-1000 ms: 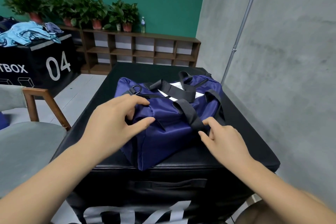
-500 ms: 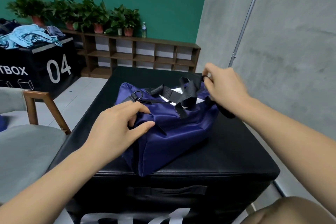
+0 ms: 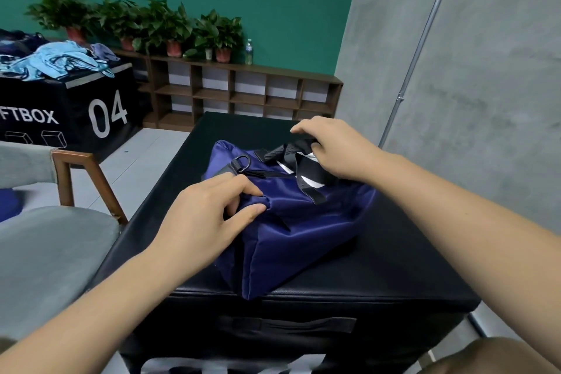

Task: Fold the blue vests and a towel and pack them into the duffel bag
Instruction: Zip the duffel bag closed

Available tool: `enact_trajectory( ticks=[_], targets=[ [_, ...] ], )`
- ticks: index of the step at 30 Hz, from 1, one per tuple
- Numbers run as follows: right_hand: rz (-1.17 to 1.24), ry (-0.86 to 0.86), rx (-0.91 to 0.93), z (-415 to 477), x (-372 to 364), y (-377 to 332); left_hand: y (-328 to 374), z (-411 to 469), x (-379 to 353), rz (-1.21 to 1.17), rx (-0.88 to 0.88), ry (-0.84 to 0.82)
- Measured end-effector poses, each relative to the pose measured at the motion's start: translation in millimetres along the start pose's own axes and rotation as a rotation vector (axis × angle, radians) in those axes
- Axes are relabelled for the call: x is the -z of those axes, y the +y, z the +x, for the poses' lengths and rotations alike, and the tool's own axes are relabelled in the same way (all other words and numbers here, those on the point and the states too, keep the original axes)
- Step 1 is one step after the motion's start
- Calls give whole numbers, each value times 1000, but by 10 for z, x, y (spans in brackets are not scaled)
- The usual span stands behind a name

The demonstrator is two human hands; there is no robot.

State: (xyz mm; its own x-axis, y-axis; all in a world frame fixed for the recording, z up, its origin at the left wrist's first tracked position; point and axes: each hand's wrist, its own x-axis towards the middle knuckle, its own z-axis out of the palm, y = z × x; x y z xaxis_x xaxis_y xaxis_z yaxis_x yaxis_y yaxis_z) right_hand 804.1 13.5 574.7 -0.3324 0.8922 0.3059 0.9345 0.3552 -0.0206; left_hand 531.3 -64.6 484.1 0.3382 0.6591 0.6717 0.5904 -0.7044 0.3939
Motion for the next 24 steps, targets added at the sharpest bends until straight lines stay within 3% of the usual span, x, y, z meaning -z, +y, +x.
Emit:
enact_trajectory(
  ticks=[8,16,24],
  targets=[
    [225,264,-36,-795,-153,-473,30,17,-13,-28,27,18],
    [126,196,-144,-1208,-725,-782,57,31,-76,-119,108,57],
    [332,287,-110,-1197,-797,-744,23,50,-56,-218,211,77]
  ],
)
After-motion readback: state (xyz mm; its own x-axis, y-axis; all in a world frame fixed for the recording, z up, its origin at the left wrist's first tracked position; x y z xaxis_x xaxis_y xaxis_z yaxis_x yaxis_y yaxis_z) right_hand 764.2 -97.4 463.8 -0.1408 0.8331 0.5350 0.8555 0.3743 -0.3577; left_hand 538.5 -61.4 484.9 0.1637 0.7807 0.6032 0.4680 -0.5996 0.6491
